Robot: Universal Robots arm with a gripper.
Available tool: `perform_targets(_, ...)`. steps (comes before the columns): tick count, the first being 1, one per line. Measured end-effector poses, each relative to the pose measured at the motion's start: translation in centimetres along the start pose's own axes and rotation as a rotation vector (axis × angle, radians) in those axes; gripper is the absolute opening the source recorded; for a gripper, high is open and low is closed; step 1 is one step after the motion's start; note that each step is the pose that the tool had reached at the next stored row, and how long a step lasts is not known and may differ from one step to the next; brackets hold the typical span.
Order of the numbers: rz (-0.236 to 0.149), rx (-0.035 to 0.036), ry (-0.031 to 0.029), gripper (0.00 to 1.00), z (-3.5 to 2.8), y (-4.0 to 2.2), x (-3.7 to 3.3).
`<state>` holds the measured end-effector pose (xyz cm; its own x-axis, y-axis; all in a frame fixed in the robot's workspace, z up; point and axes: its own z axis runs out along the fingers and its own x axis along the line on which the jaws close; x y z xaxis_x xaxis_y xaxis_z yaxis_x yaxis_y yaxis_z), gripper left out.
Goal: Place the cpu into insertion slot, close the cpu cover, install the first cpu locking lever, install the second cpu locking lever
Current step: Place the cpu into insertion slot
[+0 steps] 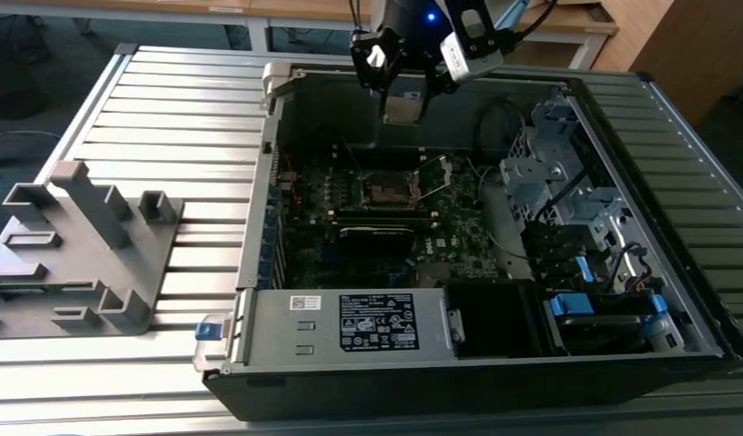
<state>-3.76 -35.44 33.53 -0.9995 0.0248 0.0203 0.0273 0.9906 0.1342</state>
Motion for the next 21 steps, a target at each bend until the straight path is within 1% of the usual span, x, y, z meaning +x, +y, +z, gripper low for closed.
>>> perform_targets(1,0.000,0.0000,0.0000,0.54,0.14,-0.02,0.00)
perform_targets(4,0.000,-0.0001,0.0000,0.54,0.17,-0.02,0.00)
perform_targets(7,0.000,-0.0001,0.0000,0.54,0.32,-0.05,-0.01)
perform_targets(14,0.000,-0.0001,0.0000,0.54,0.38,-0.05,-0.01)
perform_targets(21,0.000,0.0000,0.0000,0.54,0.62,-0.08,-0.01)
